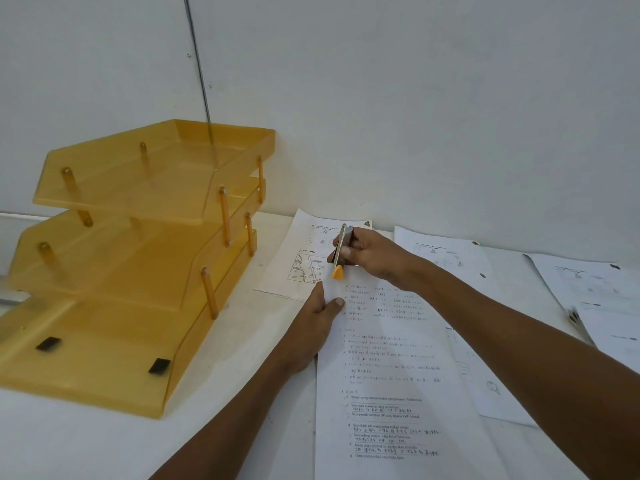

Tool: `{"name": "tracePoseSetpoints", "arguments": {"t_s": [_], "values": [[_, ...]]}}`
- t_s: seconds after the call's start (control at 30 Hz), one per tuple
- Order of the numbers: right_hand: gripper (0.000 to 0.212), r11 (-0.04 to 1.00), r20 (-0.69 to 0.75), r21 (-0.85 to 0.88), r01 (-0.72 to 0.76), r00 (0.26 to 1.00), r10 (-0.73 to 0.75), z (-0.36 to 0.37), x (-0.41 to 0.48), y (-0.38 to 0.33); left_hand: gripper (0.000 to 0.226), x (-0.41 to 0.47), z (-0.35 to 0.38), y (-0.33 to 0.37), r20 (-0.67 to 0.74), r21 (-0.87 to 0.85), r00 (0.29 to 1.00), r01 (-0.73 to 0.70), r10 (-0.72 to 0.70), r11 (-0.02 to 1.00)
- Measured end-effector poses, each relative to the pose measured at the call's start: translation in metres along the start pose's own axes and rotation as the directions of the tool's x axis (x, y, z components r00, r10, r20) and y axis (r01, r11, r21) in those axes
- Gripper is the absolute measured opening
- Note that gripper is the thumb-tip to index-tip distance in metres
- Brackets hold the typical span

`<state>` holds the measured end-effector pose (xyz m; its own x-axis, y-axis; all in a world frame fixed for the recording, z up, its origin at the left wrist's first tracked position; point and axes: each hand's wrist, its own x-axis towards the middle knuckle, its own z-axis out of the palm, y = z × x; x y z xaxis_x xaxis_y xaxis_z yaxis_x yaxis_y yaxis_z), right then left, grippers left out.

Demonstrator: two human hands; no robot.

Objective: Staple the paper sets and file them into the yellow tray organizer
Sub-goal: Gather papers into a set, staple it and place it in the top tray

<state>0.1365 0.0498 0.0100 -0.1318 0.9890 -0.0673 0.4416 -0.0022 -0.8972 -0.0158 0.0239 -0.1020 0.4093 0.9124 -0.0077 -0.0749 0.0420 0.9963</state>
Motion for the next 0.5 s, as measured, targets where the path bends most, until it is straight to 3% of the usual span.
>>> {"name": "tracePoseSetpoints", "arguments": {"t_s": [0.23, 0.5], "values": [[0.011, 0.996, 0.044, -0.079, -0.034, 0.998, 0.038, -0.0003, 0.0047, -0.0057, 0.027, -0.0011, -0.0012, 0.0031, 0.0, -0.024, 1.0, 0.02, -0.02, 1.0], [0.02, 0.995, 0.041, -0.096, -0.029, 0.999, 0.033, 0.0005, 0.004, -0.0053, 0.028, -0.0038, 0.0012, 0.0089, -0.019, -0.046, 0.999, 0.035, -0.036, 0.998]]}}
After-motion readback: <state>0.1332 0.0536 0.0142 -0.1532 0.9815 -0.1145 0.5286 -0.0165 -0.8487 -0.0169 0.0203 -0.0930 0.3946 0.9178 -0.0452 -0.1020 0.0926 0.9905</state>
